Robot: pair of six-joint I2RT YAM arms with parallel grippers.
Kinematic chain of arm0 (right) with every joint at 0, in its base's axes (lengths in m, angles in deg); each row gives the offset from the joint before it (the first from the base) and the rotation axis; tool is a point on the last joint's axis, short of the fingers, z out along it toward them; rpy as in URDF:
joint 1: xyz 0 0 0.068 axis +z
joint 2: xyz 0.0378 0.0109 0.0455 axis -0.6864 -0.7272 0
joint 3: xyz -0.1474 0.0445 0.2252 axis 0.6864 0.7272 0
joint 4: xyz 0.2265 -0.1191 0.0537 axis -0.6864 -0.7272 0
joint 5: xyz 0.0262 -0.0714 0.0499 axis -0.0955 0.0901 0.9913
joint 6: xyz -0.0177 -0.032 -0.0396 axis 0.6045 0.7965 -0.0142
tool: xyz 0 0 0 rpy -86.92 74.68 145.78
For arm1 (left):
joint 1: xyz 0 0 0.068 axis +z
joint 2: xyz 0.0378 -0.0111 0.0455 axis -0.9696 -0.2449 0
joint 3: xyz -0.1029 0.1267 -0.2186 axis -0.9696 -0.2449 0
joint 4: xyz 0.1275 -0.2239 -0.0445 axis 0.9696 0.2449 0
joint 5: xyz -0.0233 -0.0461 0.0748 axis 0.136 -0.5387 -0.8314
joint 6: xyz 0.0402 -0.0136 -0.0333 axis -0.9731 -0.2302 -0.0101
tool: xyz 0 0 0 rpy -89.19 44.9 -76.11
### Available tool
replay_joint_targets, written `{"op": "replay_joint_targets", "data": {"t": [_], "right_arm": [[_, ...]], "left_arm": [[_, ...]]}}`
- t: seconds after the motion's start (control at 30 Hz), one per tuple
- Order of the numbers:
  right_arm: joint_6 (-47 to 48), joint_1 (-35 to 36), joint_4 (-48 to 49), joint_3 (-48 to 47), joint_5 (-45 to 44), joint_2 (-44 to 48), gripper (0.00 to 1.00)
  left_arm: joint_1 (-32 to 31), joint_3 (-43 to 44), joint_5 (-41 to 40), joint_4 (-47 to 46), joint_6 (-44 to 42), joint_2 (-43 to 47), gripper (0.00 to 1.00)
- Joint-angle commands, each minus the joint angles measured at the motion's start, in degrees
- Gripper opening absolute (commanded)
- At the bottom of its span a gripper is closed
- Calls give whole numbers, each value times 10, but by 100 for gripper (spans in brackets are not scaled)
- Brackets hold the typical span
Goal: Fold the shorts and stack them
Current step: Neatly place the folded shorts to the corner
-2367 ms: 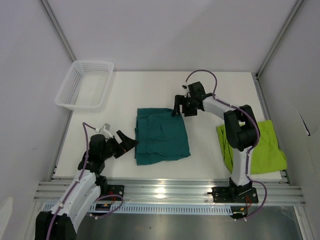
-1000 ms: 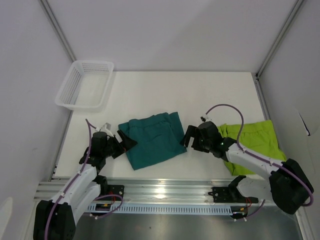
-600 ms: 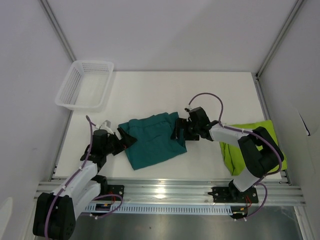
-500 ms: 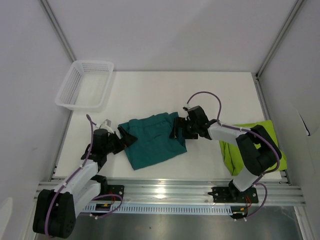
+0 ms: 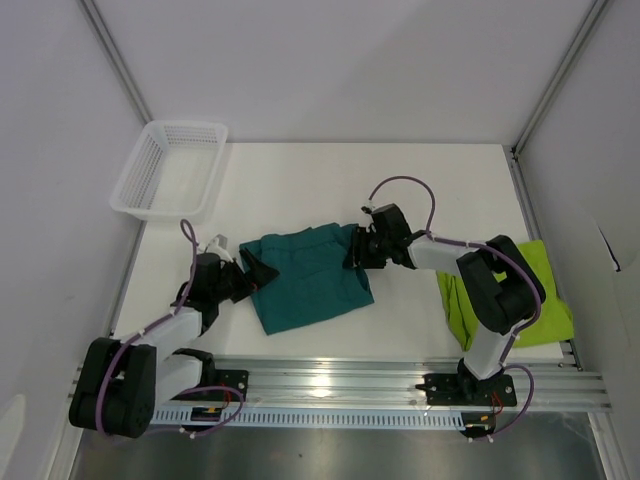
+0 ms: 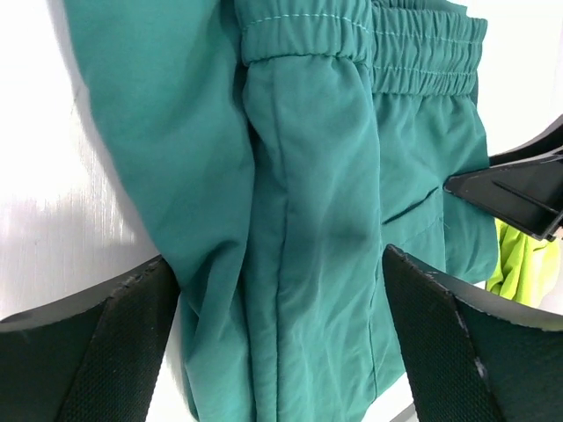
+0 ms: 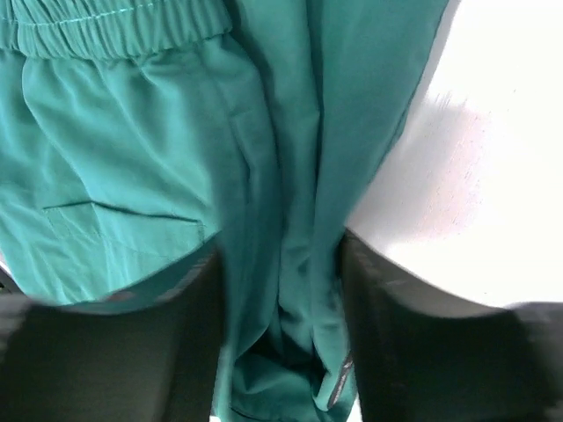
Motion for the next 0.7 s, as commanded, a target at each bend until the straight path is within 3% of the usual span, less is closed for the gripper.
{"op": "replay_joint_targets", "data": {"t": [0.0,0.1,0.17,0.27,0.4,0.53,0.67], "right_arm": [[9,-1,5,-7,3,-7,48],[7,-1,6,-6,3,-5,31],[6,-1,7,-7,4,-3,24],[2,-1,7,-8,6,-2,13],[2,2,-1,-4,2,2,8],[-4,6,-22,10,-21,11,8],[-18,8,-22,45,-28,37,4]], "left_arm": [[-3,-18,-17,7,-9,-20,95],[-6,-19,-23,4,-10,-23,84],[-14,-21,-31,-4,-10,-22,65],[-40,-6,-65,7,-13,-33,53],[-68,15,-95,22,-21,-66,45],[-77,20,-100,5,-19,-94,24],[-84,33,-97,6,-29,-113,23]]}}
